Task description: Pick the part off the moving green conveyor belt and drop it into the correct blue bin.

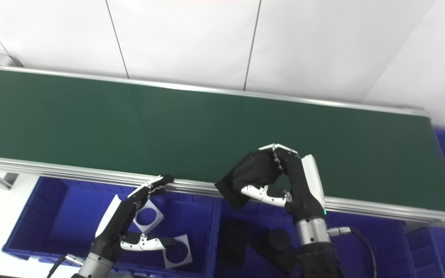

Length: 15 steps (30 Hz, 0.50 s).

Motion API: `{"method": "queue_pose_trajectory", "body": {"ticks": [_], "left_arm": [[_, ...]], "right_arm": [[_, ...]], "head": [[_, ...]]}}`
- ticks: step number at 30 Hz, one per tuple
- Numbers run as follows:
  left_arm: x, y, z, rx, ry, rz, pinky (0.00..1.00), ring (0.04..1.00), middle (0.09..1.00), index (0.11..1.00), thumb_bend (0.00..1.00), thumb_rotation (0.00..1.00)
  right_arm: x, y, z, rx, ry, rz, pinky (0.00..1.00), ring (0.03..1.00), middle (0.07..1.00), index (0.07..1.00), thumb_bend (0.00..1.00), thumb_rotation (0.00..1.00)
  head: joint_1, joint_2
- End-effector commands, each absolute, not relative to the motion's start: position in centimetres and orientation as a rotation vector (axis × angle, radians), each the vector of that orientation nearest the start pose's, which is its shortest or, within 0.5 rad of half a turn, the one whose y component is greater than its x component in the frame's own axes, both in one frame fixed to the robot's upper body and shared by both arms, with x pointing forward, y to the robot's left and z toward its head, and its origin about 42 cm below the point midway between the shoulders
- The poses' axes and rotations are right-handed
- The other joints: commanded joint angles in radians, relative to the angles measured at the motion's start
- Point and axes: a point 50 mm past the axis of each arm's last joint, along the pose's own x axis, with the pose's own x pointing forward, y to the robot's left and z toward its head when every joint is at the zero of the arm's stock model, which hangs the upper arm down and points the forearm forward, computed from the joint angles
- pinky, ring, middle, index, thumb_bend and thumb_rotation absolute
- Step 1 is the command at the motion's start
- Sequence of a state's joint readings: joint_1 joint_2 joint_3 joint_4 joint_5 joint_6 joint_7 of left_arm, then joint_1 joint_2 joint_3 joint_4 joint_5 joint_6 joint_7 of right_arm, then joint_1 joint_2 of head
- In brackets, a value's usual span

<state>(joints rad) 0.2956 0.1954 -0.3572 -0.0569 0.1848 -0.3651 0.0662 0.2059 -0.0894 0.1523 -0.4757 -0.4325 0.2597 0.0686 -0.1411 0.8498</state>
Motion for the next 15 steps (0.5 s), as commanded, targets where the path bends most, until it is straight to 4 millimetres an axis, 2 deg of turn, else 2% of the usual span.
{"method": "queue_pose_trajectory", "body": {"ticks": [1,9,15], "left_arm": [[16.5,18.7,7.1,0.236,-0.164,-0.329,0.8,0.873,0.894,0.82,0.89,0.38],[16.5,19.5,7.1,0.226,-0.138,-0.356,0.83,0.898,0.899,0.81,0.9,0.37],[16.2,20.0,7.0,0.233,-0.123,-0.357,0.86,0.901,0.894,0.815,0.91,0.4]], "right_arm": [[20.2,-21.0,16.2,-0.49,-0.068,0.046,0.32,0.409,0.503,0.519,0.51,0.0],[17.8,-22.4,12.7,-0.59,0.1,0.036,0.32,0.391,0.49,0.543,0.5,0.0],[17.6,-22.8,10.6,-0.684,0.188,0.08,0.31,0.391,0.495,0.532,0.5,0.0]], "head": [[-0.008,0.006],[-0.042,0.008],[-0.043,-0.003]]}}
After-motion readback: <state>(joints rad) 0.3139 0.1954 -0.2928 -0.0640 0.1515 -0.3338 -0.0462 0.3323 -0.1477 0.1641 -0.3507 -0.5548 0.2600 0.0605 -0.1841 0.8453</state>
